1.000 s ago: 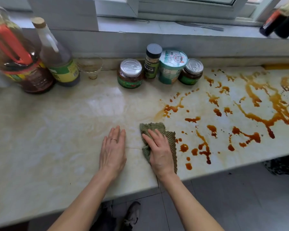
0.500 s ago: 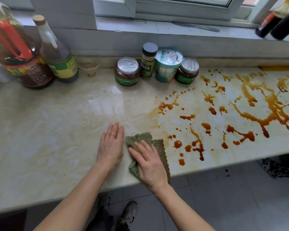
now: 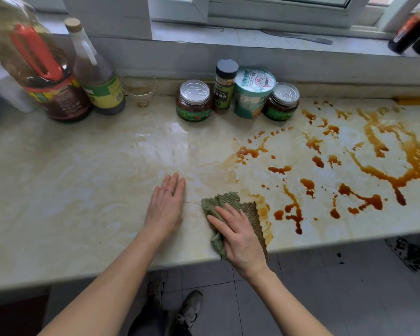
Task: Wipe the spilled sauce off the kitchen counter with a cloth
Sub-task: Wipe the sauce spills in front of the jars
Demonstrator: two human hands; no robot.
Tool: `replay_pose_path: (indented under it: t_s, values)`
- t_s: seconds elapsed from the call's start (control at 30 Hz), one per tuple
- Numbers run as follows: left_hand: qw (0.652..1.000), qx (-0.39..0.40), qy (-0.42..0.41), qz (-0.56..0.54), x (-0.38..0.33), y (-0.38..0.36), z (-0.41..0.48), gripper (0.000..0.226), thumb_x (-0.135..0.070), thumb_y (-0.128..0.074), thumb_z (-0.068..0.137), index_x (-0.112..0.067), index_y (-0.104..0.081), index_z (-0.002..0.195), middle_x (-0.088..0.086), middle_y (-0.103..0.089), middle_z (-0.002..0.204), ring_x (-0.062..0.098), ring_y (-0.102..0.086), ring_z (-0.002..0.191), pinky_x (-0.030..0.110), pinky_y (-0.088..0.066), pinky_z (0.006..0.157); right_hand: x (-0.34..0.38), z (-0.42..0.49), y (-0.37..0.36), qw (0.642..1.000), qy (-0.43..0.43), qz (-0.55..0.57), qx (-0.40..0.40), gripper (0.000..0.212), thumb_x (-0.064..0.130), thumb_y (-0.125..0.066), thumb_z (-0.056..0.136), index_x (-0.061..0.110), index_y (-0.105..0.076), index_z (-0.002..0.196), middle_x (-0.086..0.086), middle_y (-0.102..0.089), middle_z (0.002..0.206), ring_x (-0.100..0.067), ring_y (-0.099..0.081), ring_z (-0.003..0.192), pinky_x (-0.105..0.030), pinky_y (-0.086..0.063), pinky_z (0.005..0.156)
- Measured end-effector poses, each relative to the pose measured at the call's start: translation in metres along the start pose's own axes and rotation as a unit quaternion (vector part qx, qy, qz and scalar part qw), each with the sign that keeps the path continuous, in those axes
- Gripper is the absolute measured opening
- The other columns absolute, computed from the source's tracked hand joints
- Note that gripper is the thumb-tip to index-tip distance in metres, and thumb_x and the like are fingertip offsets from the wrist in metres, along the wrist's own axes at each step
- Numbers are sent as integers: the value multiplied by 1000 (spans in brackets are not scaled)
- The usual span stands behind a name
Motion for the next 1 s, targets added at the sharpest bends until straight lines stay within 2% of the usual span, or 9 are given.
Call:
replay_pose_path:
  t_s: [0.1,0.17,0.3,0.43,0.53,0.67,0.73,0.87,1.0]
  values:
    - [1000,1,1,2,1,0,0,69,2,-31,91,-17,-2,151,1,5,159,18,5,146,34,-1,117,-19,0,8,998,46,-11,40,42,27,-39,100,25,-55,138,1,-45,149,-23,-32,143,-49,-27,115]
    - [1000,0,-1,-2,2,1,1,71,4,-32,90,-18,-2,151,0,5,159,18,5,146,33,-1,117,-37,6,18,999,4,-20,28,44,29,-39,98,26,-54,139,0,-45,149,-22,-32,143,-52,-29,114]
    - [1000,3,-1,-4,4,0,0,72,4,-33,89,-18,-3,151,0,5,159,18,4,146,33,-1,118,-43,9,24,996,-86,-20,-10,51,19,-37,92,27,-52,140,1,-43,150,-21,-28,144,-53,-24,116]
    - [1000,1,3,-9,3,-1,1,71,2,-34,90,-19,-4,151,0,3,159,17,3,146,33,-1,117,-21,-4,11,999,-11,-22,29,52,20,-39,92,29,-50,141,2,-42,151,-22,-27,145,-45,-15,119]
    - [1000,10,5,-11,6,0,2,74,3,-36,89,-20,-4,151,-2,3,159,17,3,146,33,-3,118,-34,-2,16,996,45,-33,70,48,24,-39,95,29,-50,141,2,-41,152,-20,-27,145,-44,-16,119]
    - [1000,19,-3,-10,8,0,2,78,4,-40,86,-20,-3,150,-2,4,159,17,3,146,33,-4,119,-67,19,32,996,-77,-29,18,49,26,-35,94,30,-52,140,1,-41,152,-20,-25,145,-56,-22,116]
    - [1000,24,0,-9,7,-1,3,79,4,-40,86,-20,-2,150,-2,6,159,17,5,146,33,-4,119,-59,18,29,994,-104,-35,-1,51,25,-35,92,30,-52,139,2,-41,152,-21,-25,145,-57,-21,116]
    - [1000,21,8,-12,5,-3,4,78,5,-38,86,-20,-2,150,-2,6,159,17,5,146,35,-3,119,-16,8,9,996,-41,-68,36,54,28,-39,89,37,-47,142,7,-38,153,-21,-23,147,-51,-12,118]
    - [1000,23,8,-7,3,-2,4,76,4,-38,87,-19,-3,150,0,5,159,18,4,146,35,-4,119,-26,24,6,991,-11,-110,75,52,37,-39,92,42,-40,144,11,-35,155,-18,-23,146,-51,-17,116]
Point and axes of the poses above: each hand's wrist, its own z-axis towards the middle knuckle, its own y-axis out of the back of the hand, x = y × z, the point moved 5 cm from there along z, towards the middle knuckle
